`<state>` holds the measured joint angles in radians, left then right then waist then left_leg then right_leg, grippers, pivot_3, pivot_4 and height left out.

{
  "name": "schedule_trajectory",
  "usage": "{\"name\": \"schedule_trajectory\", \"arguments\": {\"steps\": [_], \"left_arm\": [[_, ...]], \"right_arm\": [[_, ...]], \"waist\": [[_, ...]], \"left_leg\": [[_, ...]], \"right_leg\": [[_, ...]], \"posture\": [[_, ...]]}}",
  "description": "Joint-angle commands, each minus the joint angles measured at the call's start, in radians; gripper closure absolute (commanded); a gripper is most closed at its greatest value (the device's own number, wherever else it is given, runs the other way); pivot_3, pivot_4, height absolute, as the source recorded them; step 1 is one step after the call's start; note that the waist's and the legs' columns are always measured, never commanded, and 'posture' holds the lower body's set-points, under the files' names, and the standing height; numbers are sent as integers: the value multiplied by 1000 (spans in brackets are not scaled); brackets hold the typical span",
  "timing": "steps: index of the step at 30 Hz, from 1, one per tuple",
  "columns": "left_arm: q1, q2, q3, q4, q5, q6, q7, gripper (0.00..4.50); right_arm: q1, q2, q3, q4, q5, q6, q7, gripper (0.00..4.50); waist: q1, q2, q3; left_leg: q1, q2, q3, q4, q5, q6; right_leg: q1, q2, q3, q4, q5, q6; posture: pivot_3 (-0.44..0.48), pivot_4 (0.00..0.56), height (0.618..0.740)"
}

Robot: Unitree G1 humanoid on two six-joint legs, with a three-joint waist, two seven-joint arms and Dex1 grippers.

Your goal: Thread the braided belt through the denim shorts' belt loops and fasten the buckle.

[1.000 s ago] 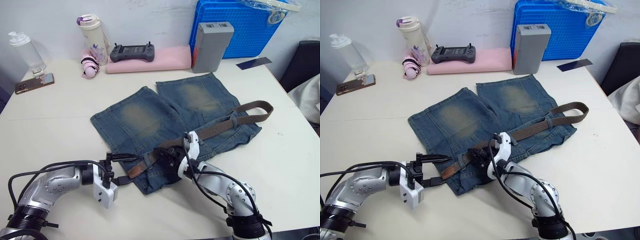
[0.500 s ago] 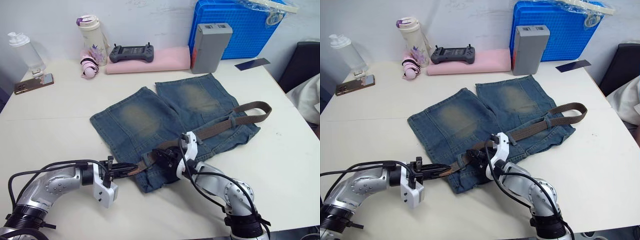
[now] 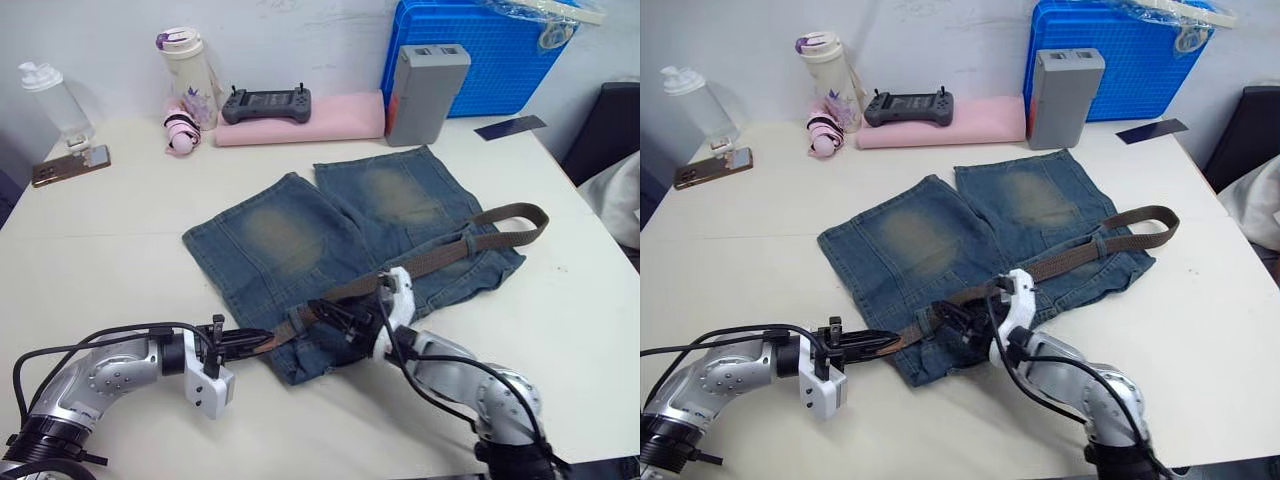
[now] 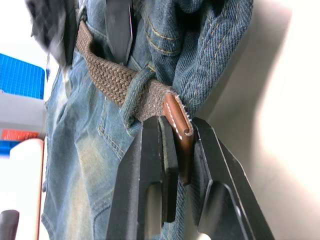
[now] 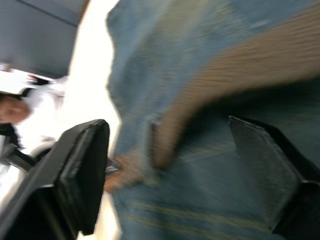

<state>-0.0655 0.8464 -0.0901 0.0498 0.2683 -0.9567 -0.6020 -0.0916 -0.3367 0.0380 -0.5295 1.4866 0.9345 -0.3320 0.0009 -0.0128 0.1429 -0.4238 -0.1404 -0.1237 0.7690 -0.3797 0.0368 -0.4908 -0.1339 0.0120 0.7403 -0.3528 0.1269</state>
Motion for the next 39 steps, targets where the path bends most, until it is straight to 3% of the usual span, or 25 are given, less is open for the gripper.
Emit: {"name": "schedule_trajectory", "arguments": {"steps": [1,6,11,14,19,25,36,38,39], "left_arm": [[7,22,2,-9,-62,33,-11,4463],[-11,35,-6,14,-109,48,-35,4463],[-23,42,-11,40,-149,54,-63,4463],[-13,50,-16,45,-183,53,-84,4463],[17,77,5,52,-214,36,-97,4463],[70,128,39,63,-238,3,-102,4463],[154,122,61,-28,-285,115,-98,4463],[161,119,69,-33,-288,125,-97,3420],[162,116,73,-36,-286,129,-96,3135]], "right_arm": [[10,-152,1,-166,-99,31,123,659],[18,-360,116,-236,-487,-43,300,659],[26,-377,197,-197,-705,-74,357,2848],[20,-316,226,-159,-757,-51,347,4405],[39,-227,241,-98,-803,74,298,4463],[34,-198,228,-64,-861,119,312,4463],[11,-153,229,-44,-910,139,350,4463],[8,-148,228,-41,-918,140,358,4500],[7,-146,228,-39,-922,141,360,4500]], "waist": [[-2,1,1],[0,1,1],[1,1,1],[0,0,1],[-4,-2,-1],[-6,-5,-2],[-7,-8,-4],[-7,-9,-5],[-6,-8,-5]], "left_leg": [[0,0,0,0,0,0],[0,2,-1,-1,1,-1],[0,2,-1,-1,1,-1],[1,2,-2,-1,1,-1],[3,3,-2,-1,0,-2],[8,5,-2,-2,-1,-4],[17,6,-1,-10,-1,-6],[17,6,-1,-11,-1,-6],[17,7,0,-11,-1,-6]], "right_leg": [[0,0,0,-1,0,0],[3,0,-3,-7,0,0],[4,0,-4,-8,0,0],[5,0,-4,-8,0,0],[7,1,-4,-8,0,0],[10,3,-4,-8,-1,-1],[14,5,-1,-9,-2,-3],[14,6,-1,-9,-2,-3],[14,6,-1,-9,-2,-3]], "posture": [[0,150,661],[0,150,661],[0,150,661],[0,150,661],[0,150,661],[0,150,661],[0,150,661],[0,150,661],[0,150,661]]}}
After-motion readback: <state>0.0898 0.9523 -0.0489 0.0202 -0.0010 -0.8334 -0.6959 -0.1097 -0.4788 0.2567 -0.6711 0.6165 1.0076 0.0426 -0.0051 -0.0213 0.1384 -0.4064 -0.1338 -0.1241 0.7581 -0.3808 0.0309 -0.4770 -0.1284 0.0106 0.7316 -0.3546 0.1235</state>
